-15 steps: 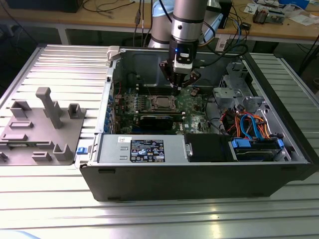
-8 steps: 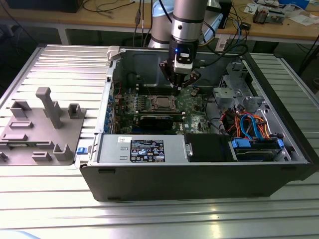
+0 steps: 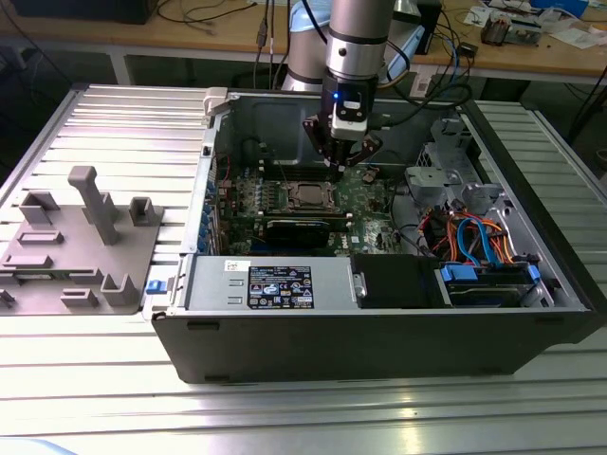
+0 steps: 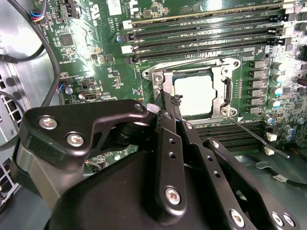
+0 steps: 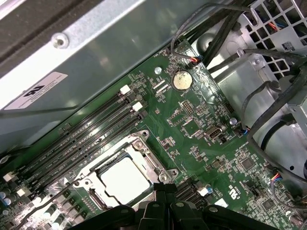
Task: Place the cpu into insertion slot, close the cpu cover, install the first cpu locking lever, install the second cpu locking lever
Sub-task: 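Install the first cpu locking lever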
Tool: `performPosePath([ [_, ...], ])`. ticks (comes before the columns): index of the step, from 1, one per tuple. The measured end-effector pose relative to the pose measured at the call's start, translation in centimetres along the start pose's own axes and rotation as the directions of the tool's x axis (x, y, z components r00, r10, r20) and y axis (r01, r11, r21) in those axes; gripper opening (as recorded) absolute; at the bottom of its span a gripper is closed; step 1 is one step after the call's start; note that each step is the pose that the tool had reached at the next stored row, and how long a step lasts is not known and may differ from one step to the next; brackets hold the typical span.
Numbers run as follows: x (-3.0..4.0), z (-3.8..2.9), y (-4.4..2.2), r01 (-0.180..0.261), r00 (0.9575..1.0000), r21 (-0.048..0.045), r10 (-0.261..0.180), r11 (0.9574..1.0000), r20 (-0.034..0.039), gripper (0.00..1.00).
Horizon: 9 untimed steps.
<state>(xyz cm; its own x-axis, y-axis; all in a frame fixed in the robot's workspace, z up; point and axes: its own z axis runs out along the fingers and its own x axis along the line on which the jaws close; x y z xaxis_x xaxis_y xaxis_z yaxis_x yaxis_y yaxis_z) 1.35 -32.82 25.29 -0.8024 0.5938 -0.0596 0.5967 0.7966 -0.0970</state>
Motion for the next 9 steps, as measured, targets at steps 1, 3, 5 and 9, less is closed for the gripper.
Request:
performPosePath([
  [1,0.00,0.00,0.00,0.001,1.0000,-0.0001,-0.001,1.0000,0.0000,0.11],
  [3,0.00,0.00,0.00,0.003,1.0000,-0.0002,-0.003,1.0000,0.0003,0.11],
  [5,0.00,0.00,0.00,0.005,1.0000,-0.0003,-0.005,1.0000,0.0005,0.11],
  [9,0.00,0.00,0.00,0.009,1.0000,-0.0006,-0.009,1.0000,0.0009,0.11],
])
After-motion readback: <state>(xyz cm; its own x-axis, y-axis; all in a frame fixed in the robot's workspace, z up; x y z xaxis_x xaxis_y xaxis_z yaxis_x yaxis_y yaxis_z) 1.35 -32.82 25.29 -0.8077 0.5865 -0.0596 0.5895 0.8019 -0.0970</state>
